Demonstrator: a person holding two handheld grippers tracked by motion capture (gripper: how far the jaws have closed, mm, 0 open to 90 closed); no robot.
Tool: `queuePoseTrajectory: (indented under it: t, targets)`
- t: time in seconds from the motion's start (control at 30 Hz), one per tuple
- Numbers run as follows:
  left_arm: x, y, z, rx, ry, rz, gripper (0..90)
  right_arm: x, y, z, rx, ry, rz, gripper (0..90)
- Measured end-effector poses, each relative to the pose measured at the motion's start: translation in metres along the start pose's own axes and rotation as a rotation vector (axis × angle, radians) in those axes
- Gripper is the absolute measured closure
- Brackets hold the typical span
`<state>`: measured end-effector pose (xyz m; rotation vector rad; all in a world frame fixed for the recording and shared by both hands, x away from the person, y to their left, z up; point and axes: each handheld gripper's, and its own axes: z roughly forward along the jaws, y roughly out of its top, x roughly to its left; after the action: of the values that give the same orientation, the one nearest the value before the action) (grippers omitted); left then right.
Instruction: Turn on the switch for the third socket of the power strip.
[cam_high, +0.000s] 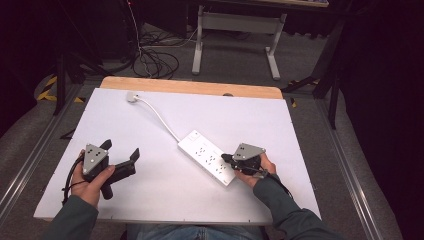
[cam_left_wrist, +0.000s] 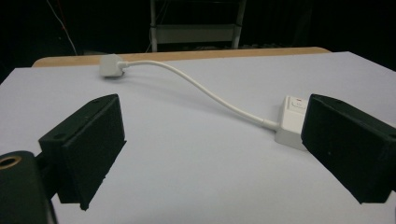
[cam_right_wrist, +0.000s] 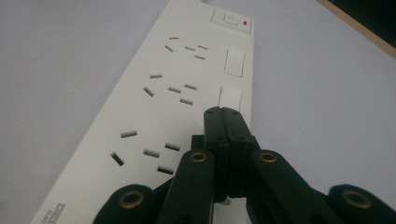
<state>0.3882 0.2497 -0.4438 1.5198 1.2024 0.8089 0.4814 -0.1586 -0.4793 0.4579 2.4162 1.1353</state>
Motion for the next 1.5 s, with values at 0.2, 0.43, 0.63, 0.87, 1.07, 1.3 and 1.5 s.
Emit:
queuePoseTrajectory:
  t: [0.2, 0.43, 0.63, 0.87, 1.07, 1.3, 1.5]
  targets:
    - [0.0, 0.0, 0.001, 0.012, -0.005, 0.006, 6.7, 0.0, -0.001, -0.001, -0.006, 0.002, 0.021, 90.0]
    - [0.001, 0.0, 0.001, 0.004, 0.013, -0.012, 6.7, -0.002, -0.002, 0.0, -0.013, 0.011, 0.068, 89.9]
    - [0.0, 0.0, 0.003, 0.006, 0.004, -0.01, 6.7, -0.009, -0.005, -0.007, -0.047, -0.01, 0.114, 90.0]
    - [-0.001, 0.001, 0.003, 0.003, -0.008, -0.001, 6.7, -0.009, -0.004, -0.012, -0.098, -0.004, 0.153, 90.0]
    - [-0.001, 0.001, 0.003, 0.003, -0.007, -0.001, 6.7, -0.02, -0.005, -0.025, -0.176, -0.029, 0.222, 90.0]
    - [-0.001, 0.001, 0.003, 0.002, -0.006, 0.002, 6.8, -0.021, -0.006, -0.03, -0.194, -0.031, 0.227, 90.0]
    - [-0.002, 0.002, 0.003, 0.001, -0.012, 0.0, 6.7, -0.023, -0.007, -0.035, -0.208, -0.049, 0.246, 89.8]
